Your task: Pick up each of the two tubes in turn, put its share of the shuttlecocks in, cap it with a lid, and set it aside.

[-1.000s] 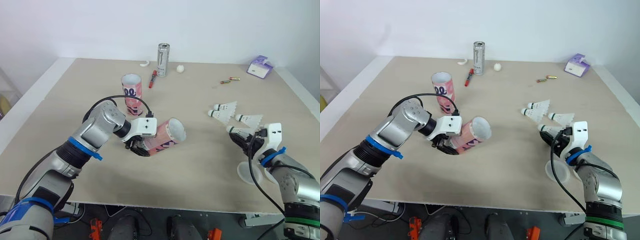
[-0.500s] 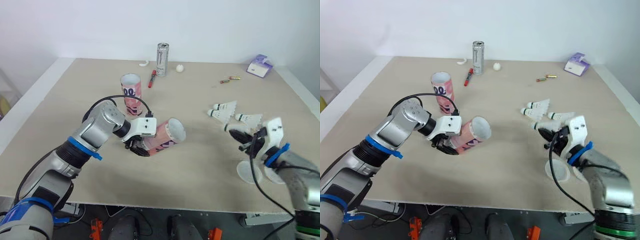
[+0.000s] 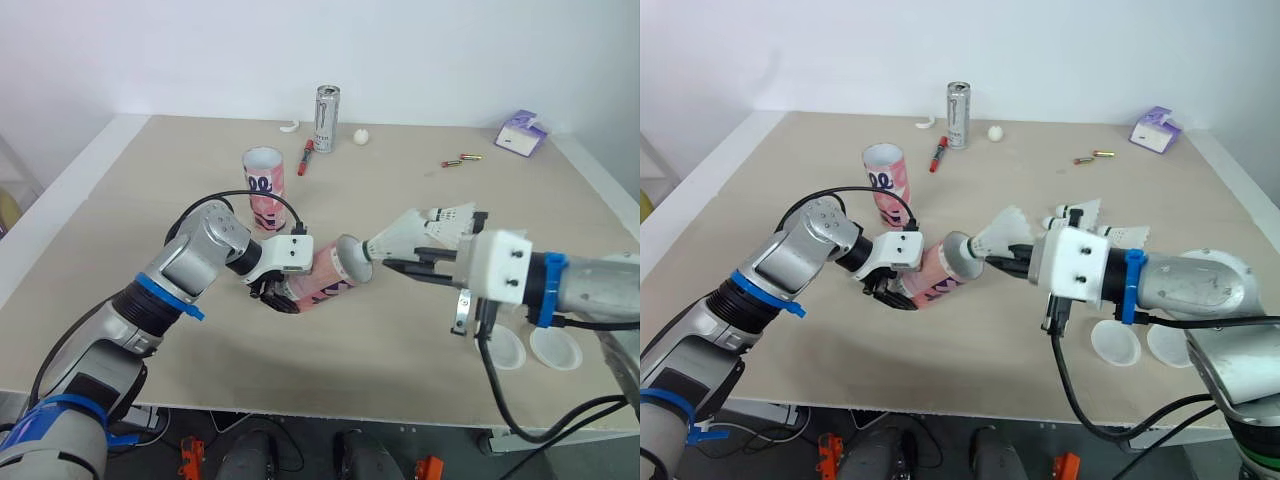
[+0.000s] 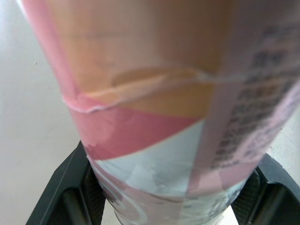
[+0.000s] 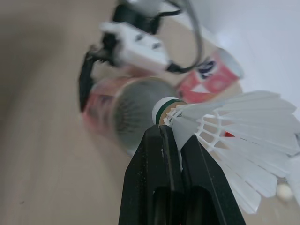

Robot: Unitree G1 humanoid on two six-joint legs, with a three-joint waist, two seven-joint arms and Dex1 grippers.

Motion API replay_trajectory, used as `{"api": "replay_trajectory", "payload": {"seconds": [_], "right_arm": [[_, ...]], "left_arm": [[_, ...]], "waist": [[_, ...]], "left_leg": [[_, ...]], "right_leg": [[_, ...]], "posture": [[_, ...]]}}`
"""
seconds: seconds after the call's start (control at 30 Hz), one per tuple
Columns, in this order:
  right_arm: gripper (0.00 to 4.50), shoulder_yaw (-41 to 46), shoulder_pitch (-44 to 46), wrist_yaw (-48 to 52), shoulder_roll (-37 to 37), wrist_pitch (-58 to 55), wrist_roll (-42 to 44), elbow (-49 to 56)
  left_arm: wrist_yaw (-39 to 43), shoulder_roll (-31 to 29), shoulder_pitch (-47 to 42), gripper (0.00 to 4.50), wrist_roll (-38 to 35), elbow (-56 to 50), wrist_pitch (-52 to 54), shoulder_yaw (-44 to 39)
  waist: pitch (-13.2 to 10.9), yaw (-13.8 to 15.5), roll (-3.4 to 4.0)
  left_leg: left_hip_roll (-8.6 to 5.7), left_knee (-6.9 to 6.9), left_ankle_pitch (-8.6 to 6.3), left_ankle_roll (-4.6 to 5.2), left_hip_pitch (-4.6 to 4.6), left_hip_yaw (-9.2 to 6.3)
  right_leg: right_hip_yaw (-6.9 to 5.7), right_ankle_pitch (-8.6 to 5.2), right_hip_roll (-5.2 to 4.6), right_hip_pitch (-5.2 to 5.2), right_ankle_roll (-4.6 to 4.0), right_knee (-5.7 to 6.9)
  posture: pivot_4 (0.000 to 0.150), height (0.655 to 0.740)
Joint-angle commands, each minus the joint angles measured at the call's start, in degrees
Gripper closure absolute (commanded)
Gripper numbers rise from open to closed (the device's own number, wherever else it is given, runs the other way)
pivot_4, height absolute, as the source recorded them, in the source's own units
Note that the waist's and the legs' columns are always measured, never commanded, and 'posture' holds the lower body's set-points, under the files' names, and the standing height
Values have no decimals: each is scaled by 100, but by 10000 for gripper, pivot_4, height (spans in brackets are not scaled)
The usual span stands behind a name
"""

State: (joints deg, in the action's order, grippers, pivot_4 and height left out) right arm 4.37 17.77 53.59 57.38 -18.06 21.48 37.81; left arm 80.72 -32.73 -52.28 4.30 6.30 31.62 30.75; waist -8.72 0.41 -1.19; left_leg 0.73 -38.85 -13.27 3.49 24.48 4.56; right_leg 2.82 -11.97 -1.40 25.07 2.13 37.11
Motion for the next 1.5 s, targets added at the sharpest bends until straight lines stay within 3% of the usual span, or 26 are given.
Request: {"api": "replay_trajectory", "payload": {"seconds": [0.03,0.2,0.3,0.53,0.6,0.73,0.87,0.93,1.0,1.03,1.07,1.17,1.27,1.3,1.5], "right_arm": [[44069,-53,159,133,20,399,-284,-177],[44069,-355,453,277,-100,611,-452,-381],[36230,-604,747,413,-188,594,-462,-453],[6479,-436,938,487,-255,29,-18,-318],[881,-222,955,379,-299,-353,331,-305],[881,321,1157,155,-333,-1259,1157,-696],[881,383,1461,160,-300,-1670,1315,-1362],[4629,265,1576,196,-289,-1696,1206,-1595],[10325,55,1632,411,-184,-1640,1079,-1672],[15415,-108,1716,492,-161,-1649,999,-1681],[16875,-254,1801,582,-154,-1656,955,-1679],[32824,-687,2079,867,-168,-1640,797,-1650],[42734,-1051,2372,1088,-239,-1755,740,-1603],[44367,-1204,2488,1164,-272,-1744,656,-1615],[44367,-2291,3183,1473,-741,-1546,-160,-2061]], "left_arm": [[34,-9,13,15471,23,29,54,74],[8,-8,44,15471,17,-28,102,72],[-10,-9,66,15471,10,-68,141,71],[-38,-13,78,15471,-7,-85,165,71],[-44,-9,76,15471,-3,-78,158,77],[-39,6,44,15471,16,-33,91,100],[-16,38,-8,15471,44,44,-9,131],[-5,56,-29,15471,55,76,-28,143],[9,69,-45,15471,67,91,-40,153],[17,76,-50,15471,70,86,-37,155],[26,81,-55,15471,72,81,-31,154],[53,86,-73,15471,79,91,-33,154],[78,79,-98,15471,87,123,-48,156],[84,81,-109,15471,92,142,-59,155],[79,138,-178,15471,101,266,-119,146]], "waist": [[0,0,0],[0,-1,0],[0,0,0],[0,2,-1],[0,3,-1],[0,2,-1],[0,3,-1],[0,4,-1],[1,4,0],[1,4,0],[1,2,0],[1,3,1],[1,1,1],[1,1,1],[1,4,1]], "left_leg": [[0,0,0,0,0,0],[2,-1,0,0,-3,-2],[3,-1,0,0,-3,-4],[2,-1,0,0,-2,-2],[3,-1,0,0,-2,-3],[3,-1,0,0,-2,-3],[3,-1,1,0,-3,-2],[3,-1,0,0,-3,-2],[2,-1,1,0,-2,-1],[2,-1,0,1,-1,-1],[2,-1,0,0,-1,-1],[2,-1,0,0,0,-1],[2,-1,0,1,1,0],[2,-1,0,1,2,3],[3,-1,1,0,5,0]], "right_leg": [[0,1,0,0,0,0],[-3,3,4,1,-2,2],[-4,3,5,0,-4,3],[-3,3,1,-1,-4,3],[-3,3,1,-1,-4,3],[-3,5,-1,-1,-8,3],[-6,8,-4,-2,-10,2],[-5,8,-4,-2,-11,2],[-5,8,-4,-1,-11,2],[-4,8,-3,0,-11,2],[-4,8,-3,0,-11,3],[-5,7,-1,4,-10,4],[-5,7,-2,5,-9,3],[-4,8,-4,6,-9,3],[-7,8,-2,11,-11,5]], "posture": [[1500,7400],[1500,7400],[1500,7400],[1500,7400],[1500,7400],[1500,7400],[1500,7400],[1500,7400],[1500,7400],[1500,7400],[1500,7400],[1500,7400],[1500,7400],[1500,7400],[1500,7400]]}}
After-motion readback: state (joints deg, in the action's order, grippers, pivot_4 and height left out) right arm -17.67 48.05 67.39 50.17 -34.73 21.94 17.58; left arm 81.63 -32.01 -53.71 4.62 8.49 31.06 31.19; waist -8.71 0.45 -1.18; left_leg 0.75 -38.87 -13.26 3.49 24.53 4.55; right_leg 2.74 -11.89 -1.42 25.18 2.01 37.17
